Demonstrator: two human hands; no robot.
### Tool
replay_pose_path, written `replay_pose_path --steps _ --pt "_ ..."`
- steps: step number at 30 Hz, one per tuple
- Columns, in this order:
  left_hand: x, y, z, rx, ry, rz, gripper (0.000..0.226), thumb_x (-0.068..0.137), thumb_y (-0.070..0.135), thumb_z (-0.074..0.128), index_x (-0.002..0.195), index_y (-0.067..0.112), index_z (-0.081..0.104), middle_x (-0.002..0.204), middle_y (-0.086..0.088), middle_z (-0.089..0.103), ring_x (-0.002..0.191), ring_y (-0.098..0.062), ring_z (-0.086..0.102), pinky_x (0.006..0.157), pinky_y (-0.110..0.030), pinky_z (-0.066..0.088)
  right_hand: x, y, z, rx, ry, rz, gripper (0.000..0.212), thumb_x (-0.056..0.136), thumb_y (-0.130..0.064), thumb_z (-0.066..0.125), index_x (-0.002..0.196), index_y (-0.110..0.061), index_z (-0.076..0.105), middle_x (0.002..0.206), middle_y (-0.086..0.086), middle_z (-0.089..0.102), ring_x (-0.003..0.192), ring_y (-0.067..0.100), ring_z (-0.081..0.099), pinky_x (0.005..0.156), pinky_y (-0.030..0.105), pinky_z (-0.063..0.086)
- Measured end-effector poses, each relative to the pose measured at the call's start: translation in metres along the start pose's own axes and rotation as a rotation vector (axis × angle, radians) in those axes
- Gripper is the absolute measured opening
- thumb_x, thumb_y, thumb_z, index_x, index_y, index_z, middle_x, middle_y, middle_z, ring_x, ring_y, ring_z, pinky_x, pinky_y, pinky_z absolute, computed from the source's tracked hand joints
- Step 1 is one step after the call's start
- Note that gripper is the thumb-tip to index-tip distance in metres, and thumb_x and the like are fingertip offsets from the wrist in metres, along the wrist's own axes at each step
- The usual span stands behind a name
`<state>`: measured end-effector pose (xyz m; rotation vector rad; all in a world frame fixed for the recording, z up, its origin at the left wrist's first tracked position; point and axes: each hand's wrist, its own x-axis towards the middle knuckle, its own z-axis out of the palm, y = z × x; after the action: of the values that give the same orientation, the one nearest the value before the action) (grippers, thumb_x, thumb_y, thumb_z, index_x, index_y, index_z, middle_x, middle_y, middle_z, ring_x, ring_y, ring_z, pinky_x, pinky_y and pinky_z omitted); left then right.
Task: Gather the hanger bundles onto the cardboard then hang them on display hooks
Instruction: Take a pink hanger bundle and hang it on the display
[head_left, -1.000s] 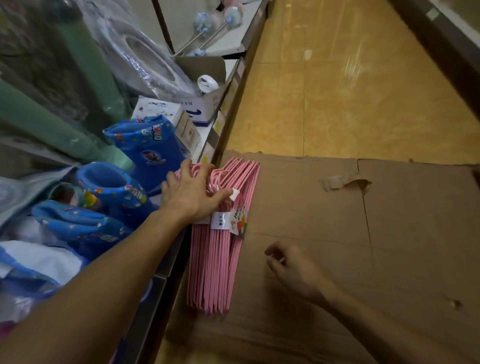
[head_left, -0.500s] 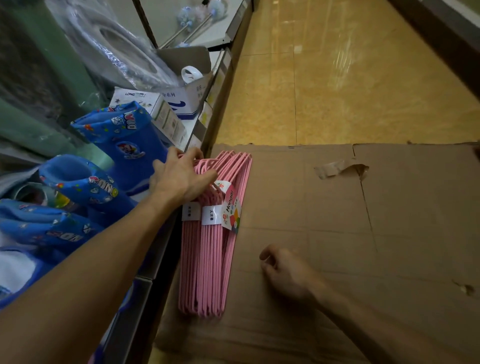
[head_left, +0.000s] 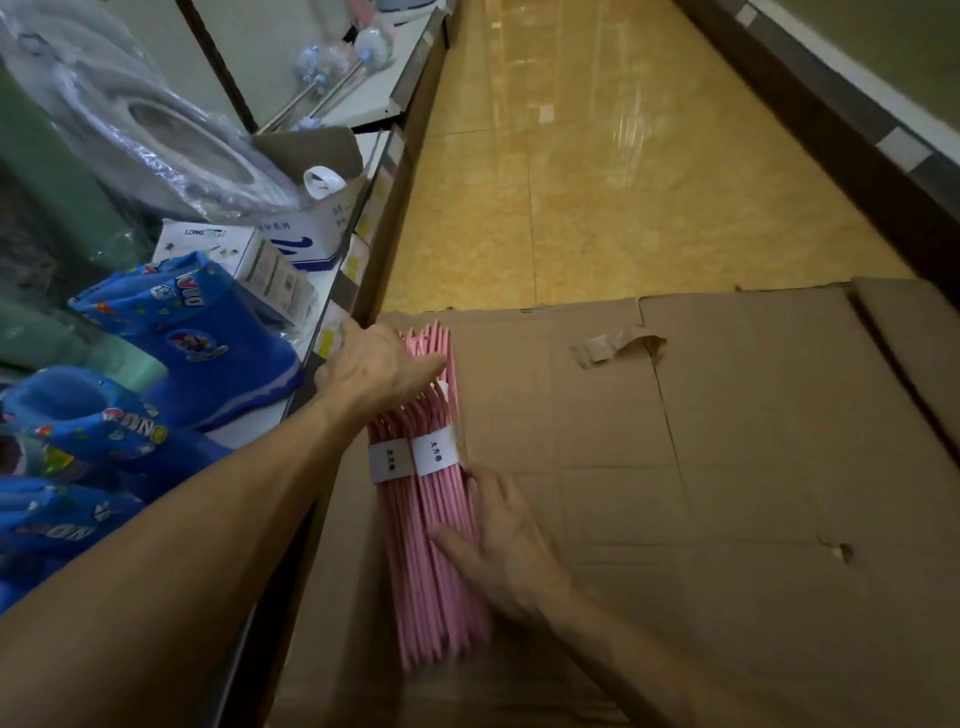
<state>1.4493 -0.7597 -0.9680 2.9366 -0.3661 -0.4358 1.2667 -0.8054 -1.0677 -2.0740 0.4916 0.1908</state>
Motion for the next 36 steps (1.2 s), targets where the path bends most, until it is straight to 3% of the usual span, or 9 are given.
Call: replay_pose_path --steps 6,8,11,14,19,22,30,33,36 --pt "-0.009 0.034 0.001 -0.238 -0.088 -0.098 0.087 0.062 0.071 0.057 0.119 0.006 0.052 0.112 -0.02 0.056 0.08 -0.034 0.064 0.051 -0.032 0.054 0.0 0.001 0.001 -0.228 0.136 0.106 0.119 0.08 -0.067 0.065 0.157 -0.019 -0.013 0.158 0.009 0.017 0.14 0.028 0.029 0.116 0.045 0.03" --pt "-0.007 0.043 0.004 -0.281 -0.122 -0.098 0.089 0.047 0.071 0.052 0.113 0.011 0.055 0.108 -0.019 0.06 0.078 -0.036 0.067 0.053 -0.039 0.059 0.002 0.004 -0.004 -0.307 0.168 0.162 0.125 0.08 -0.065 0.067 0.155 -0.016 -0.02 0.159 0.013 0.014 0.143 0.032 0.026 0.117 0.048 0.026" --pt "-0.014 0.055 0.001 -0.314 -0.166 -0.082 0.057 0.064 0.061 0.055 0.095 0.014 0.057 0.11 -0.019 0.06 0.085 -0.036 0.067 0.065 -0.043 0.061 0.007 0.01 -0.008 -0.33 0.203 0.228 0.127 0.082 -0.059 0.069 0.153 -0.016 -0.026 0.159 0.015 0.016 0.143 0.033 0.026 0.115 0.05 0.027" --pt "-0.018 0.06 0.004 -0.312 -0.156 -0.089 0.047 0.085 0.055 0.06 0.091 0.009 0.049 0.109 -0.017 0.049 0.099 -0.034 0.063 0.07 -0.041 0.061 0.007 0.013 -0.003 -0.345 0.236 0.266 0.123 0.083 -0.056 0.069 0.154 -0.015 -0.023 0.157 0.016 0.02 0.142 0.033 0.029 0.114 0.05 0.03" --pt "-0.026 0.06 0.004 -0.285 -0.171 -0.028 0.063 0.088 0.062 0.059 0.119 0.009 0.045 0.11 -0.01 0.034 0.119 -0.039 0.051 0.09 -0.05 0.056 0.013 0.015 0.01 -0.411 0.288 0.355 0.122 0.08 -0.047 0.075 0.154 -0.013 -0.016 0.152 0.016 0.026 0.135 0.032 0.035 0.107 0.048 0.035" --pt "-0.027 0.046 -0.001 -0.328 -0.261 -0.031 0.082 0.077 0.076 0.055 0.122 0.008 0.053 0.123 -0.02 0.054 0.096 -0.04 0.067 0.076 -0.05 0.061 0.014 0.015 0.017 -0.457 0.307 0.368 0.118 0.079 -0.048 0.074 0.155 -0.012 -0.009 0.148 0.016 0.03 0.131 0.031 0.038 0.103 0.046 0.036" --pt "-0.048 0.005 -0.013 -0.579 -0.299 0.062 0.041 0.099 0.055 0.043 0.104 0.016 0.053 0.088 -0.005 0.069 0.077 -0.018 0.069 0.064 -0.033 0.055 0.012 0.019 0.027 -0.542 0.357 0.291 0.095 0.085 -0.032 0.07 0.156 -0.011 0.01 0.132 0.013 0.046 0.115 0.028 0.049 0.091 0.042 0.044" --pt "-0.055 -0.006 -0.011 -0.685 -0.264 0.088 0.053 0.098 0.051 0.049 0.139 0.019 0.041 0.109 -0.001 0.063 0.079 -0.009 0.063 0.061 -0.027 0.052 0.011 0.02 0.016 -0.5 0.367 0.291 0.091 0.09 -0.031 0.064 0.156 -0.013 0.003 0.137 0.011 0.042 0.121 0.028 0.046 0.096 0.043 0.042" --pt "-0.062 -0.016 -0.015 -0.709 -0.224 0.082 0.066 0.096 0.054 0.052 0.149 0.02 0.033 0.142 -0.008 0.05 0.094 -0.016 0.06 0.069 -0.03 0.056 0.007 0.016 -0.003 -0.404 0.379 0.297 0.091 0.092 -0.032 0.063 0.157 -0.015 0.002 0.142 0.012 0.041 0.126 0.028 0.044 0.101 0.044 0.041"
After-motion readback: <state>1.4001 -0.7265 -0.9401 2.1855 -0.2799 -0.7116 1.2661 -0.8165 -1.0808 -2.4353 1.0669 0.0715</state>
